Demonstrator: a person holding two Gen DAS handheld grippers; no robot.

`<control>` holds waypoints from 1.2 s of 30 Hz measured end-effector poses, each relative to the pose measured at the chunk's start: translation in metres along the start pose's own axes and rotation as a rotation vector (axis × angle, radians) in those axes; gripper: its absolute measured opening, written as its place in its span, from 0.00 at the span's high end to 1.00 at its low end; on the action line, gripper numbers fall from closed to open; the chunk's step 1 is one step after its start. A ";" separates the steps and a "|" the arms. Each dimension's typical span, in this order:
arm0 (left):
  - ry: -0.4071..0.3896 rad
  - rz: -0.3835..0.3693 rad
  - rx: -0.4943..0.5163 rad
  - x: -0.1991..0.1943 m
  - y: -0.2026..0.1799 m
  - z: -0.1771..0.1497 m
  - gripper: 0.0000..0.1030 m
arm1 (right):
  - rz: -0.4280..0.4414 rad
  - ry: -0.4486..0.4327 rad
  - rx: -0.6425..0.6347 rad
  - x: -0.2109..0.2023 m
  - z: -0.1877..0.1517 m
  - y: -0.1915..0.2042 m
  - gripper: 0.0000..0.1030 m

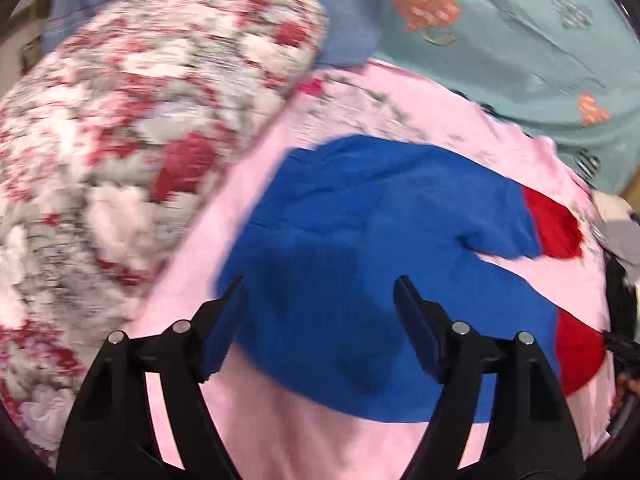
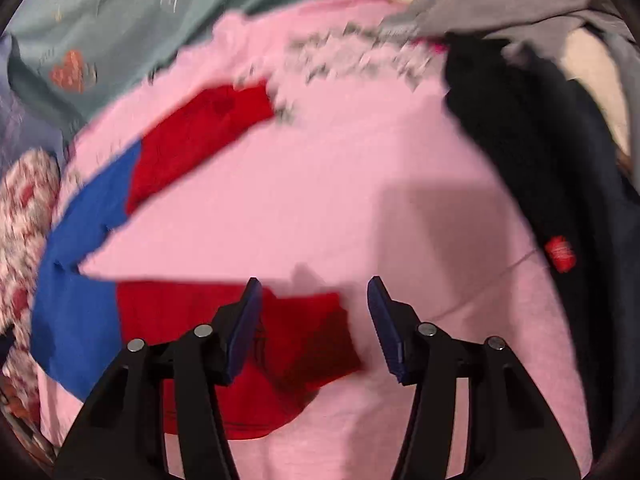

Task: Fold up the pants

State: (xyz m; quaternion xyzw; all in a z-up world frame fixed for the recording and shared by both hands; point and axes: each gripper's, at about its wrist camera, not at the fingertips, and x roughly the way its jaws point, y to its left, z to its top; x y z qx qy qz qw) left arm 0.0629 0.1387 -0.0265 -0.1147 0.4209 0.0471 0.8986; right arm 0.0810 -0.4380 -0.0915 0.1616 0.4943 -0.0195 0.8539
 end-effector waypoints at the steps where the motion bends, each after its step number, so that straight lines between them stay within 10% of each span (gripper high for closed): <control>1: 0.015 -0.014 0.005 0.006 -0.005 -0.001 0.26 | 0.032 0.038 -0.032 0.009 -0.002 0.006 0.50; 8: 0.147 -0.028 0.030 0.060 -0.036 -0.024 0.26 | 0.014 0.019 -0.150 0.003 -0.011 0.013 0.56; 14: 0.156 -0.011 0.046 0.069 -0.032 -0.029 0.26 | -0.054 -0.013 -0.189 0.000 -0.024 0.015 0.29; 16: 0.161 -0.004 0.050 0.072 -0.034 -0.029 0.26 | -0.071 -0.004 -0.220 0.007 -0.035 0.022 0.50; 17: 0.164 0.000 0.051 0.074 -0.035 -0.029 0.26 | -0.045 -0.015 -0.234 0.007 -0.037 0.028 0.82; 22: 0.083 -0.012 0.093 0.057 -0.042 -0.015 0.26 | -0.105 -0.103 -0.140 -0.015 -0.015 0.020 0.85; 26: 0.027 0.045 0.096 0.050 -0.036 0.005 0.21 | -0.292 -0.010 -0.233 0.008 -0.013 0.020 0.32; 28: 0.016 0.066 0.062 0.050 -0.024 0.018 0.21 | -0.352 -0.059 -0.285 -0.004 -0.005 0.026 0.32; 33: -0.048 0.132 -0.017 0.053 0.003 0.049 0.21 | -0.186 -0.290 -0.115 -0.041 0.050 0.038 0.12; 36: -0.062 0.174 -0.045 0.067 0.015 0.069 0.21 | -0.082 -0.257 -0.107 -0.012 0.083 0.059 0.12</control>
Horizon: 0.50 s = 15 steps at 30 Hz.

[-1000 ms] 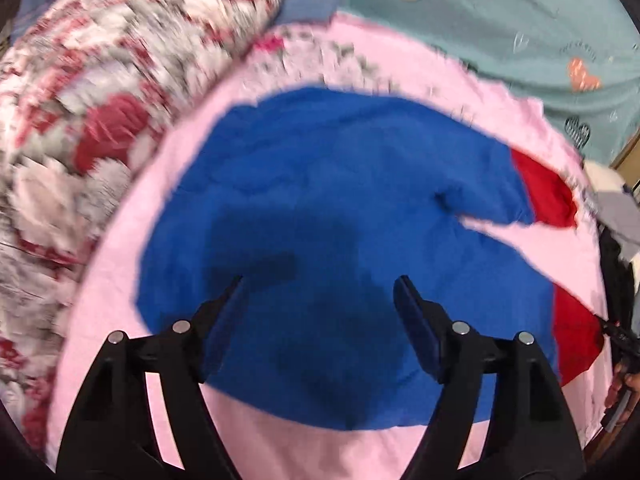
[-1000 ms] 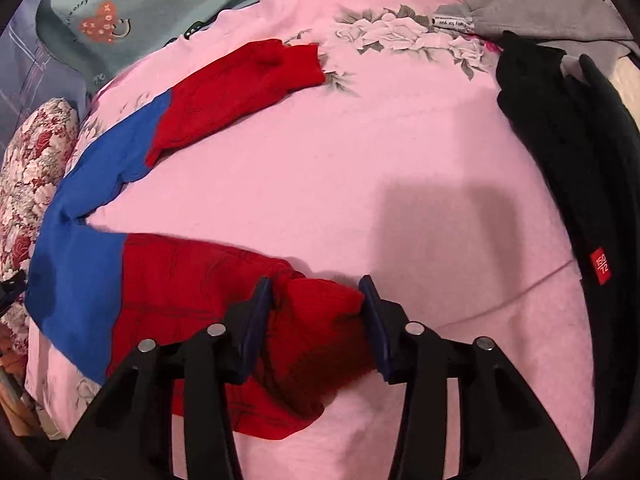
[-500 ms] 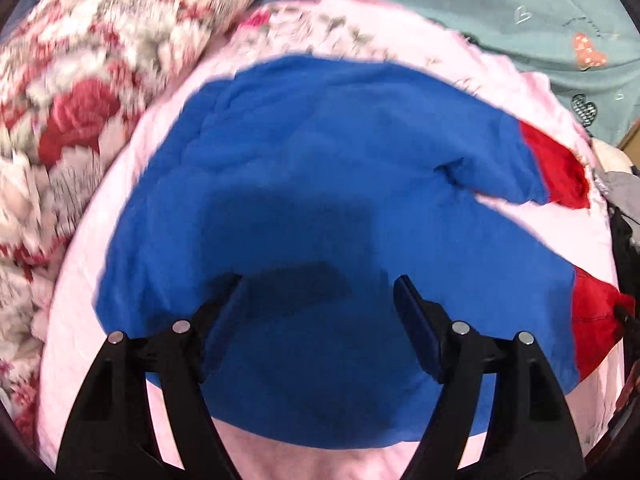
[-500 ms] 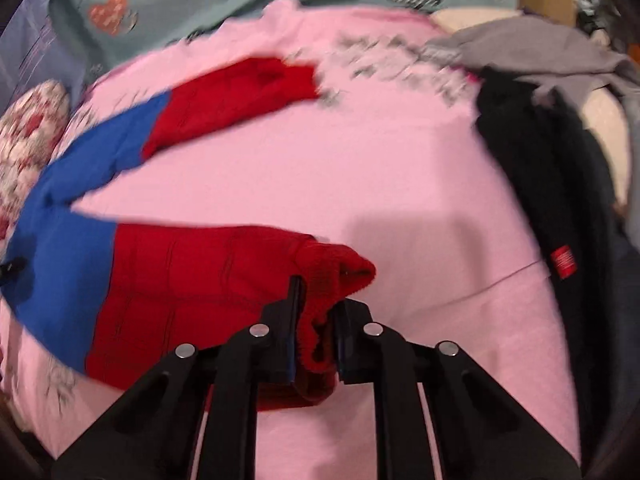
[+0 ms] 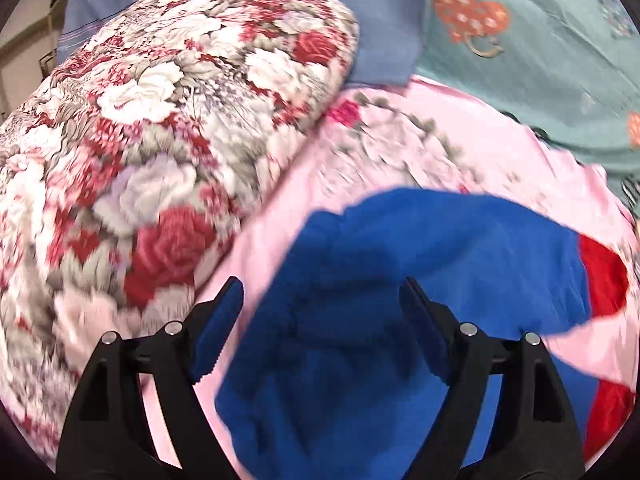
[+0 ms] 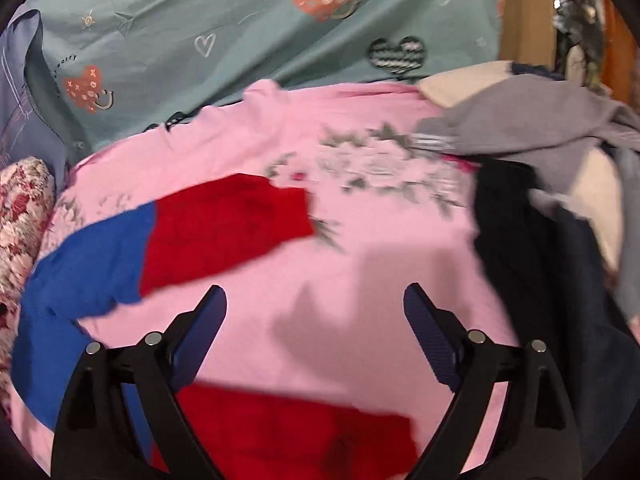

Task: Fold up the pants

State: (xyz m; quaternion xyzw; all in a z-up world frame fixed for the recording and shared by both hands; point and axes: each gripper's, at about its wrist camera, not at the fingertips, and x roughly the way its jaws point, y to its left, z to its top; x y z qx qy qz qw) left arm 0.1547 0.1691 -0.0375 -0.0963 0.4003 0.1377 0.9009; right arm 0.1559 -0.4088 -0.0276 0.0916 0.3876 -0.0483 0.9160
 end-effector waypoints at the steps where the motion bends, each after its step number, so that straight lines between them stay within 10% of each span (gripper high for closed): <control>1: 0.004 0.012 -0.007 0.008 0.001 0.006 0.21 | 0.032 0.030 0.007 0.021 0.009 0.009 0.12; 8: 0.119 0.014 -0.072 0.038 0.007 0.017 0.21 | 0.160 0.190 0.217 0.114 0.032 0.033 0.22; 10: 0.127 0.004 -0.070 0.038 0.006 0.014 0.21 | 0.096 0.198 0.239 0.125 0.033 0.037 0.46; 11: 0.127 0.015 -0.058 0.039 0.006 0.013 0.21 | 0.055 0.182 0.237 0.125 0.035 0.036 0.86; 15: 0.064 0.065 0.008 0.030 0.004 0.017 0.23 | 0.079 0.102 0.287 0.096 0.042 0.007 0.95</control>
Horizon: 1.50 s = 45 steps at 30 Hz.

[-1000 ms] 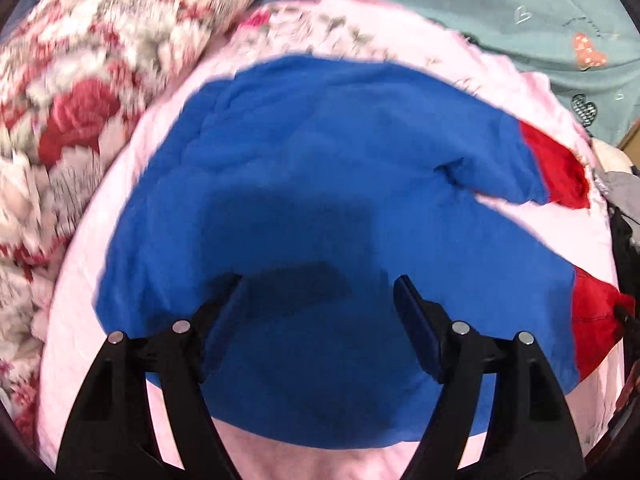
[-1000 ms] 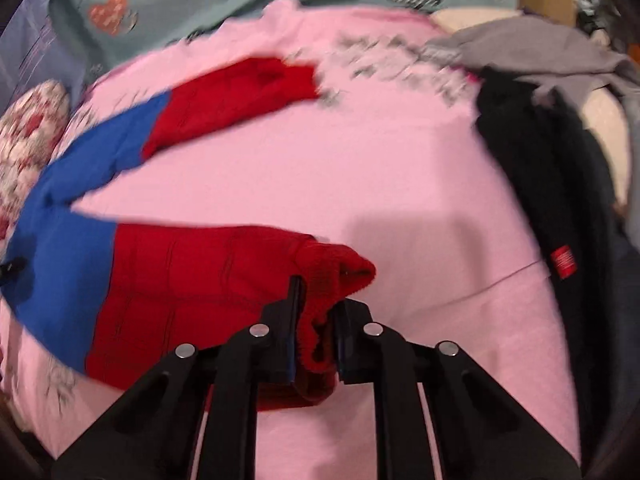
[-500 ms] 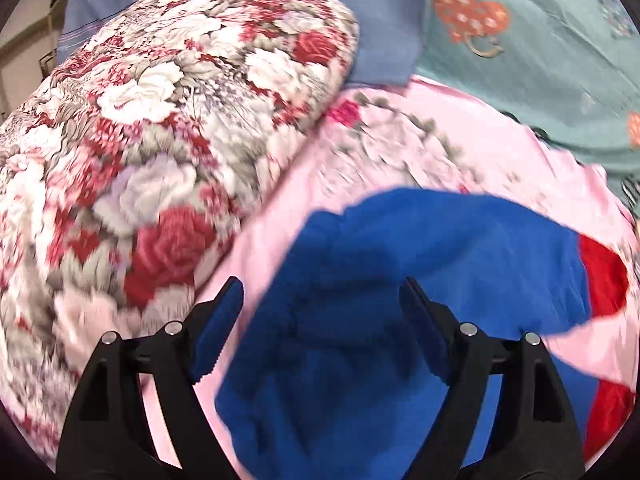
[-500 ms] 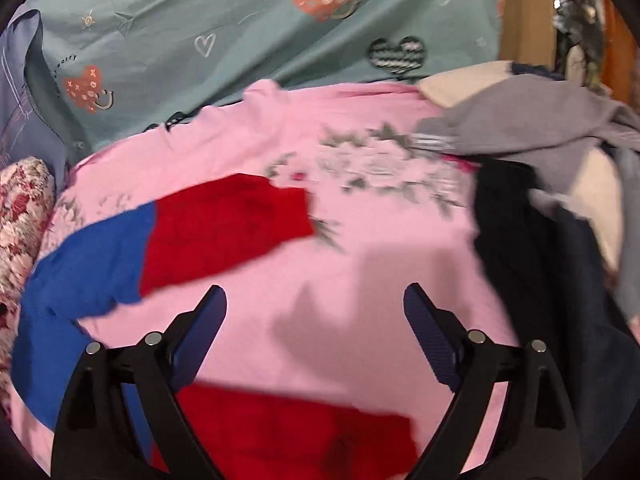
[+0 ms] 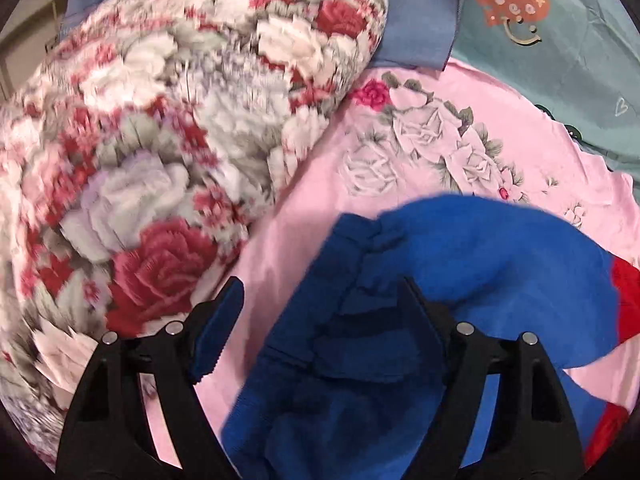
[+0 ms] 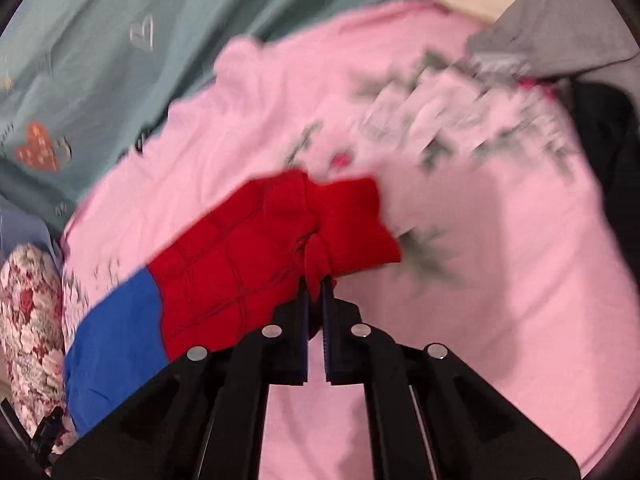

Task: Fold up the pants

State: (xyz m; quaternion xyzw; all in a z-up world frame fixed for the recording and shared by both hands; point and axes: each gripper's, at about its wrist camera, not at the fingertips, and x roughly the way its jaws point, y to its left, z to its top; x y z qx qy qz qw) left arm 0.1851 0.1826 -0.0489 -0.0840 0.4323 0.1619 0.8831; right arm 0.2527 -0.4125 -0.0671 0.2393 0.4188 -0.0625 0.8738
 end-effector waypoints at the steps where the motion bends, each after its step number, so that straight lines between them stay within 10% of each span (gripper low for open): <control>1: -0.027 0.018 0.031 -0.005 -0.002 0.001 0.23 | -0.028 -0.047 -0.018 -0.015 0.002 -0.008 0.95; 4: -0.090 0.056 0.120 -0.011 -0.014 0.009 0.23 | -0.158 0.001 -0.045 -0.013 0.003 -0.039 0.85; 6: -0.086 0.034 0.174 -0.005 -0.025 0.012 0.23 | -0.222 0.120 -0.099 0.009 -0.002 -0.050 0.57; 13: -0.018 -0.068 0.260 0.020 -0.049 0.016 0.23 | -0.247 -0.113 -0.134 -0.047 -0.009 -0.029 0.31; 22: 0.101 -0.131 0.471 0.068 -0.089 0.022 0.38 | -0.028 -0.010 -0.215 -0.023 -0.032 0.039 0.30; 28: 0.068 -0.162 0.524 0.066 -0.095 0.023 0.75 | -0.030 0.029 -0.271 -0.009 -0.045 0.072 0.30; 34: -0.121 -0.011 0.365 0.035 -0.073 0.046 0.75 | 0.049 0.055 -0.298 0.004 -0.042 0.093 0.30; 38: -0.094 0.028 0.353 0.050 -0.071 0.050 0.73 | 0.099 0.108 -0.301 0.028 -0.040 0.105 0.30; 45: -0.053 0.128 0.328 0.088 -0.062 0.038 0.33 | -0.199 -0.045 -0.320 0.052 -0.007 0.065 0.36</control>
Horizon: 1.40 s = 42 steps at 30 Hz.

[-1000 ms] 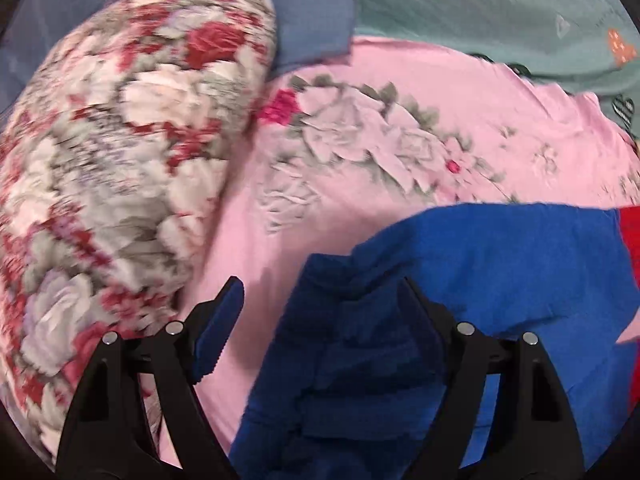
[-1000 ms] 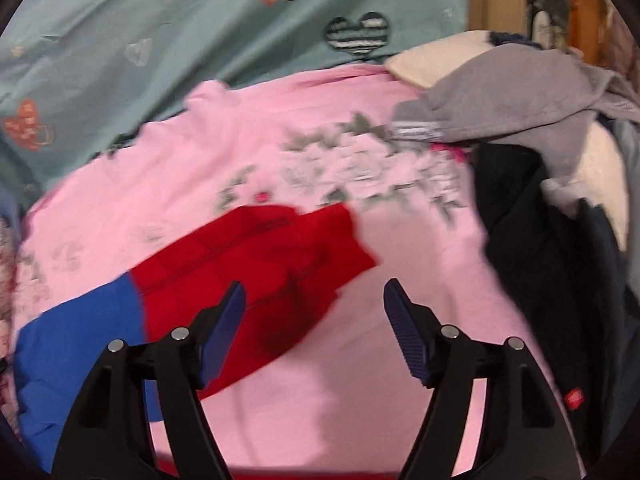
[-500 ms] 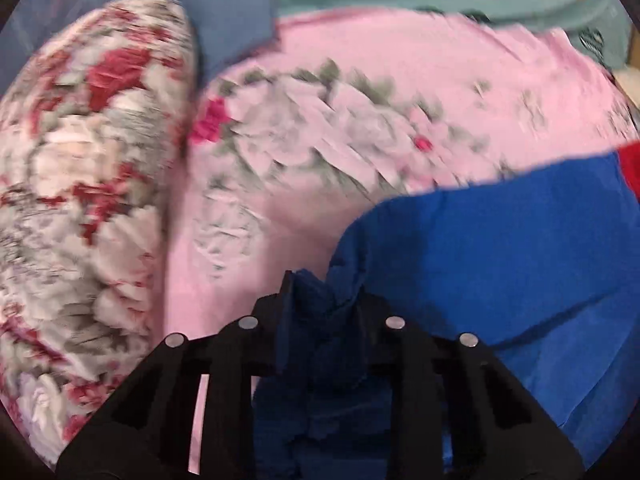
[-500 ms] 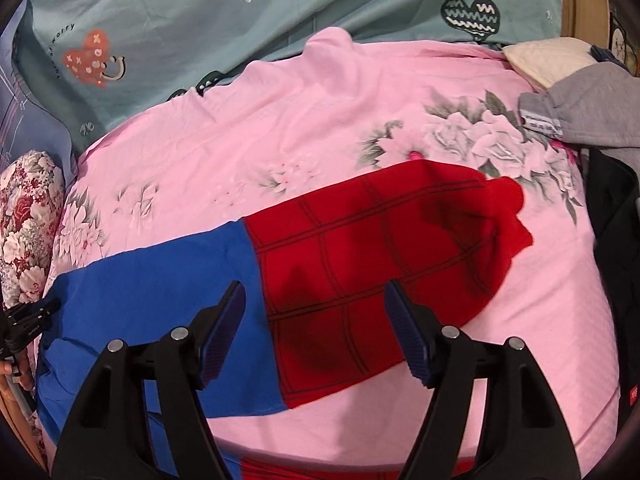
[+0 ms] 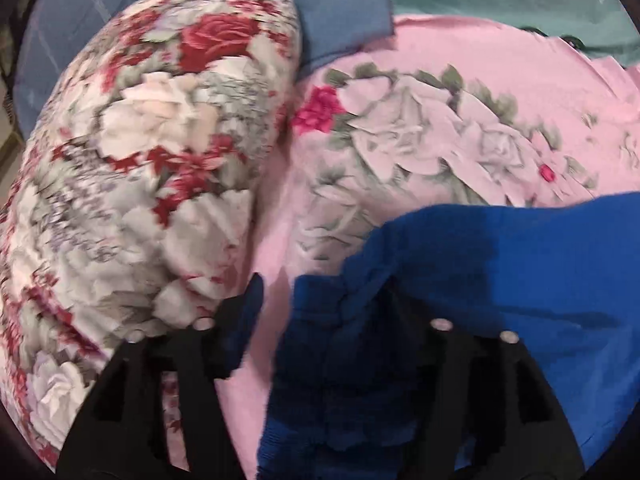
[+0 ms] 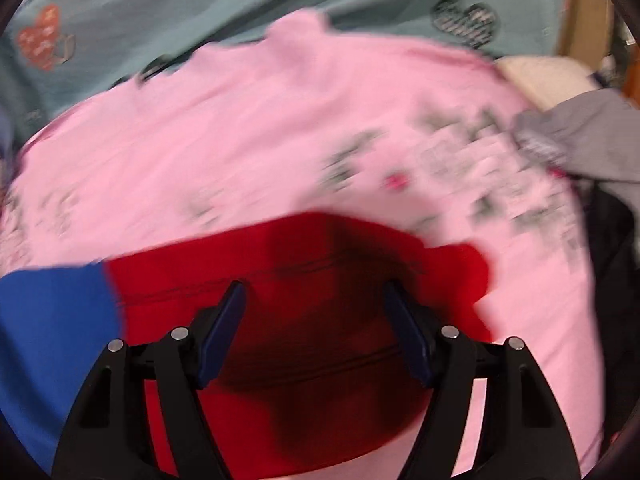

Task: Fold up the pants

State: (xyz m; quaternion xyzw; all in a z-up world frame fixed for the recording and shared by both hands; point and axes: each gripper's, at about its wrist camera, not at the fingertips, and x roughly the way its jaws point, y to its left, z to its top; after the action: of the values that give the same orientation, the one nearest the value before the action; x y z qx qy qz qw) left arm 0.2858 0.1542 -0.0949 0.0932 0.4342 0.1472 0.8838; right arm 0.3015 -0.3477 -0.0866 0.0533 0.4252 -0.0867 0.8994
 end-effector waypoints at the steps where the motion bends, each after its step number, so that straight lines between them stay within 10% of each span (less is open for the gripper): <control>1: -0.011 -0.007 -0.024 -0.008 0.006 -0.001 0.33 | 0.056 -0.023 0.021 -0.005 0.004 -0.010 0.36; 8: -0.106 -0.066 -0.052 -0.068 0.022 -0.023 0.14 | 0.128 -0.055 -0.119 -0.021 0.023 -0.008 0.35; 12: -0.073 -0.093 -0.077 -0.079 0.027 -0.051 0.13 | 0.385 -0.040 0.011 -0.028 0.031 -0.038 0.35; 16: -0.039 -0.094 -0.099 -0.075 0.030 -0.069 0.13 | 0.117 -0.029 -0.191 -0.010 0.028 -0.027 0.35; 20: -0.014 -0.101 -0.120 -0.068 0.032 -0.071 0.13 | 0.145 0.097 -0.269 0.024 0.017 -0.012 0.38; 22: -0.021 -0.083 -0.114 -0.068 0.031 -0.071 0.13 | 0.153 0.081 -0.275 0.026 0.019 -0.007 0.88; 23: -0.027 -0.074 -0.112 -0.069 0.031 -0.071 0.13 | 0.161 0.079 -0.221 0.024 0.025 -0.010 0.91; 27: -0.032 -0.063 -0.121 -0.064 0.031 -0.066 0.13 | 0.016 -0.071 -0.127 0.013 0.042 -0.018 0.86; 31: -0.033 -0.061 -0.083 -0.064 0.028 -0.065 0.13 | -0.210 -0.024 -0.291 0.030 0.032 0.002 0.44; 36: -0.058 -0.092 -0.057 -0.076 0.031 -0.067 0.13 | -0.040 -0.128 -0.224 -0.039 0.017 0.010 0.44; 39: -0.033 -0.125 -0.050 -0.072 0.026 -0.068 0.13 | 0.278 -0.011 -0.310 -0.047 -0.006 0.047 0.44; 42: 0.025 -0.074 -0.061 -0.050 0.023 -0.068 0.10 | 0.310 0.100 -0.371 -0.029 -0.029 0.070 0.44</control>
State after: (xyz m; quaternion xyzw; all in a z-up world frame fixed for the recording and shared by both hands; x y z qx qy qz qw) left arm 0.1988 0.1618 -0.0923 0.0484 0.4437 0.1286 0.8856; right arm 0.2757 -0.2709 -0.0813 -0.0440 0.4646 0.1349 0.8741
